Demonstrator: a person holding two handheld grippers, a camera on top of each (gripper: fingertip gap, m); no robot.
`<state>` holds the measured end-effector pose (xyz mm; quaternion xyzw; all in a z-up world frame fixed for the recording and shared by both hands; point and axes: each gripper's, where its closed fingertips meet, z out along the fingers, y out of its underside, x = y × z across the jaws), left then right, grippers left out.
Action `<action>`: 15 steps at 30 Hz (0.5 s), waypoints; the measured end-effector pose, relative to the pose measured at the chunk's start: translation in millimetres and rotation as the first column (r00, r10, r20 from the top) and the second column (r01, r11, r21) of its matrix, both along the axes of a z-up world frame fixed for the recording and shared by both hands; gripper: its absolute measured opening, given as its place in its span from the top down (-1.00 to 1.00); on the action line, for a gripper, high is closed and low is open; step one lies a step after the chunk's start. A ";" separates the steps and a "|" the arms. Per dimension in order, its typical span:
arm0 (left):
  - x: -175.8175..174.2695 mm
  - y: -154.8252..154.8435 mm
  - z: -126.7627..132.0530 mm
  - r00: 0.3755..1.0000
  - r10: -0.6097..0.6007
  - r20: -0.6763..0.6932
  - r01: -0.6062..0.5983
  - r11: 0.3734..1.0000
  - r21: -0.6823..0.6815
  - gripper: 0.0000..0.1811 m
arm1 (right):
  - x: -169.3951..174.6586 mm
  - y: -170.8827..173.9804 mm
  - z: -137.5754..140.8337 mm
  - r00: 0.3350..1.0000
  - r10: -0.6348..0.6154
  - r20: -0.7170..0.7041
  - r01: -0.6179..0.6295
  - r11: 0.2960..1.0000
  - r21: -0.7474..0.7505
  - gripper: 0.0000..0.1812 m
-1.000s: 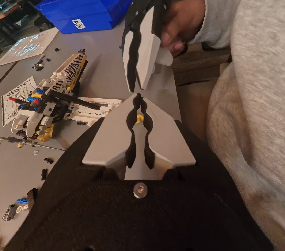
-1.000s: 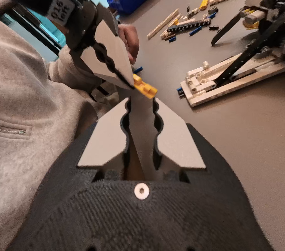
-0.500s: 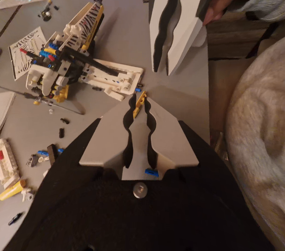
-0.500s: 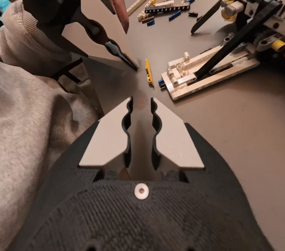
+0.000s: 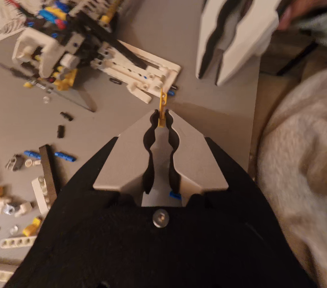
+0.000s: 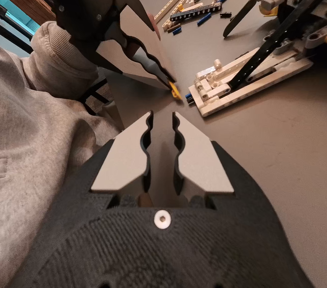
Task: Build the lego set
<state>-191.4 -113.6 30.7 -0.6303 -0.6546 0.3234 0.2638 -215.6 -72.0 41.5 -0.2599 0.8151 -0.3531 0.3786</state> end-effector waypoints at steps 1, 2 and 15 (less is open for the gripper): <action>-1.5 -2.3 7.6 0.998 0.050 -0.049 -0.047 0.997 0.063 0.95 | 0.3 0.2 -0.2 1.000 0.001 -0.002 -0.001 1.000 -0.002 0.78; -4.0 -1.7 18.4 0.989 0.094 -0.115 -0.076 0.985 0.154 0.95 | 0.6 0.4 -0.3 1.000 0.002 -0.003 -0.002 1.000 -0.003 0.79; -28.3 6.2 82.7 0.611 0.664 -0.430 0.060 0.503 0.862 0.95 | 7.1 -16.0 62.8 0.926 -0.111 0.360 0.192 0.961 -0.200 0.71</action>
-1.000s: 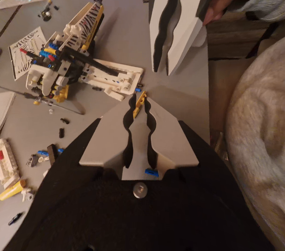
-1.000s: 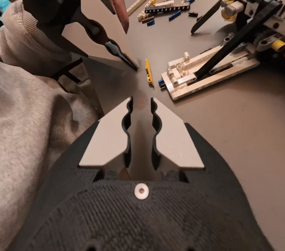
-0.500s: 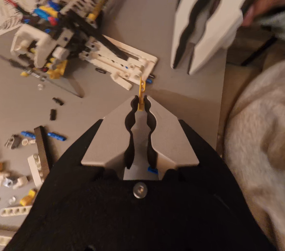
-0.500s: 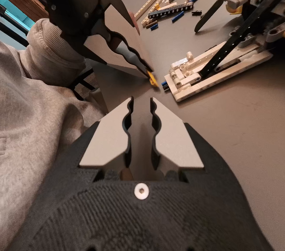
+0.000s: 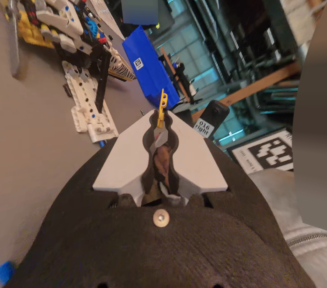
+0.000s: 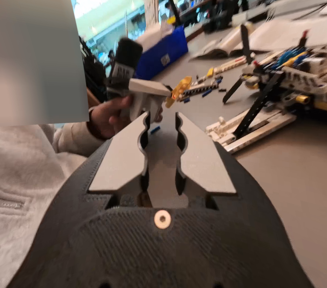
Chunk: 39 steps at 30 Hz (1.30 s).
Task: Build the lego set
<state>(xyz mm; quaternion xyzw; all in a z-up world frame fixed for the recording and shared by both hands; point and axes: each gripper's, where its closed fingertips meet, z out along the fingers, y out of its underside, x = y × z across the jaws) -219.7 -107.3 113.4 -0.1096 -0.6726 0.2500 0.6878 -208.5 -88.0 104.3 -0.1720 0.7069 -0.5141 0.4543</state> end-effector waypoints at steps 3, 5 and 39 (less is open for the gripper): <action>-7.7 6.9 0.5 0.997 0.022 -0.076 -0.016 0.997 0.079 0.95 | -5.0 -2.7 10.5 0.997 -0.076 0.019 0.077 0.994 -0.071 0.68; -11.0 8.7 1.7 0.994 0.041 -0.099 -0.032 0.995 0.094 0.95 | -4.2 -4.4 8.6 0.991 -0.126 -0.044 0.121 0.987 -0.102 0.66; 28.7 -16.3 -60.4 0.715 0.218 0.665 0.332 0.730 -0.597 0.55 | 6.7 20.7 -83.9 0.774 0.252 -0.581 -0.156 0.965 0.210 0.92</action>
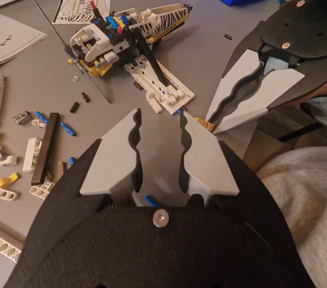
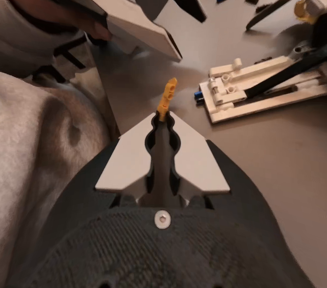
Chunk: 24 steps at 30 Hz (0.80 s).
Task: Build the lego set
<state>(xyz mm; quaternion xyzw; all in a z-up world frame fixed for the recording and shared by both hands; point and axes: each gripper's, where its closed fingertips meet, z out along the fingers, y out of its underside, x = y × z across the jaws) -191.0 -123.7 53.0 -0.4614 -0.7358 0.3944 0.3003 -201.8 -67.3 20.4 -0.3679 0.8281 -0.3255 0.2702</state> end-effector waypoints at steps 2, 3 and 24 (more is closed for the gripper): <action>0.0 -0.8 -1.6 1.000 0.002 0.005 -0.002 1.000 0.012 0.55 | 1.0 2.0 -0.2 1.000 0.022 0.000 -0.022 1.000 0.003 0.92; -0.1 -1.2 -2.5 1.000 0.003 0.007 -0.003 1.000 0.021 0.55 | 0.4 1.6 -0.1 1.000 0.022 0.001 -0.022 1.000 0.006 0.92; -7.4 9.0 -23.3 0.990 -0.089 0.106 0.075 0.989 0.125 0.55 | -12.6 -6.9 11.1 0.995 -0.090 0.033 0.092 0.993 -0.078 0.70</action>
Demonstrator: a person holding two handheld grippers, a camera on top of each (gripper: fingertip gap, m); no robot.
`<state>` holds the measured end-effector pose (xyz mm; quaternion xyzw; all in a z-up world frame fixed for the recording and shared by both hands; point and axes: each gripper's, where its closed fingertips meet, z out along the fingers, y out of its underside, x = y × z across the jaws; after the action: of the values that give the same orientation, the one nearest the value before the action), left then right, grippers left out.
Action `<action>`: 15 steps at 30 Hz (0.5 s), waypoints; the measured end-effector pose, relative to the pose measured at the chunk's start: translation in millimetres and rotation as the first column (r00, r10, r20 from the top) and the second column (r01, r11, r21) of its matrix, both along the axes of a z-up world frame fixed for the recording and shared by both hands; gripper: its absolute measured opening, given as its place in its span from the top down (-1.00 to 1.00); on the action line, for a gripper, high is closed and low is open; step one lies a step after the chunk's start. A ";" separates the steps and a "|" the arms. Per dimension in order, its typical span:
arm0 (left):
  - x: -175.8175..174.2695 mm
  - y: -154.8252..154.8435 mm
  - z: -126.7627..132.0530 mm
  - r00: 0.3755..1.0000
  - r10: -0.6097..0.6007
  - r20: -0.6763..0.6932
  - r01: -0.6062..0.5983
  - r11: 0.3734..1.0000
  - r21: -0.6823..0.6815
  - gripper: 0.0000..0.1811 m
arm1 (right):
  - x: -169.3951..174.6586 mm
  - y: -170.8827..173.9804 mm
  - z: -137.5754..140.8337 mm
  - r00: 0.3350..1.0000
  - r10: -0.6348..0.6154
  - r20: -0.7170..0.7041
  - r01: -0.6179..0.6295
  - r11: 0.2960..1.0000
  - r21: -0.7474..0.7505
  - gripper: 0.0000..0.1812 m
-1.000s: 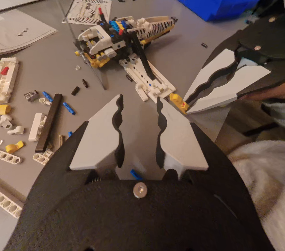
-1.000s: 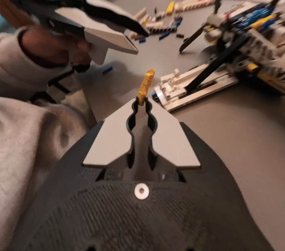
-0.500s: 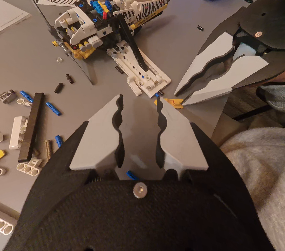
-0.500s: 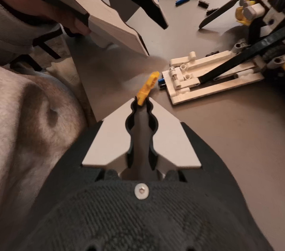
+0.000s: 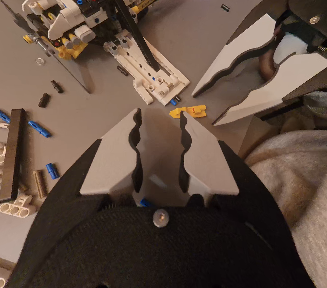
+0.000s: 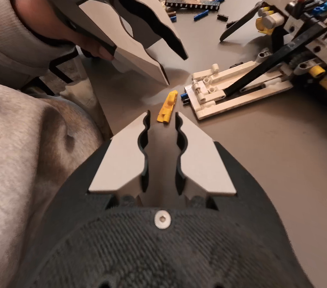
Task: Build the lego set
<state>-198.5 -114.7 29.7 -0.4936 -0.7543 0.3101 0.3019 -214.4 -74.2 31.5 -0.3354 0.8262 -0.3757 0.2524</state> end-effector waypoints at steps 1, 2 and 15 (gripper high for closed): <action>-0.4 0.9 -1.3 1.000 -0.006 0.010 0.006 1.000 0.000 0.55 | 1.2 1.1 -1.5 1.000 0.009 -0.015 -0.009 1.000 -0.004 0.65; -0.9 1.9 -2.9 1.000 -0.013 0.021 0.013 1.000 -0.001 0.55 | 2.2 1.2 -2.9 1.000 0.009 -0.028 -0.010 1.000 -0.006 0.60; -7.7 8.2 -12.7 0.991 -0.078 0.106 0.084 0.995 -0.045 0.59 | -19.6 -14.2 -5.6 0.988 -0.120 -0.100 0.115 0.992 -0.058 0.62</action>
<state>-206.2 -106.5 17.0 -0.5466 -0.7405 0.2899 0.2623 -234.0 -88.4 25.9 -0.3114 0.8464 -0.3937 0.1780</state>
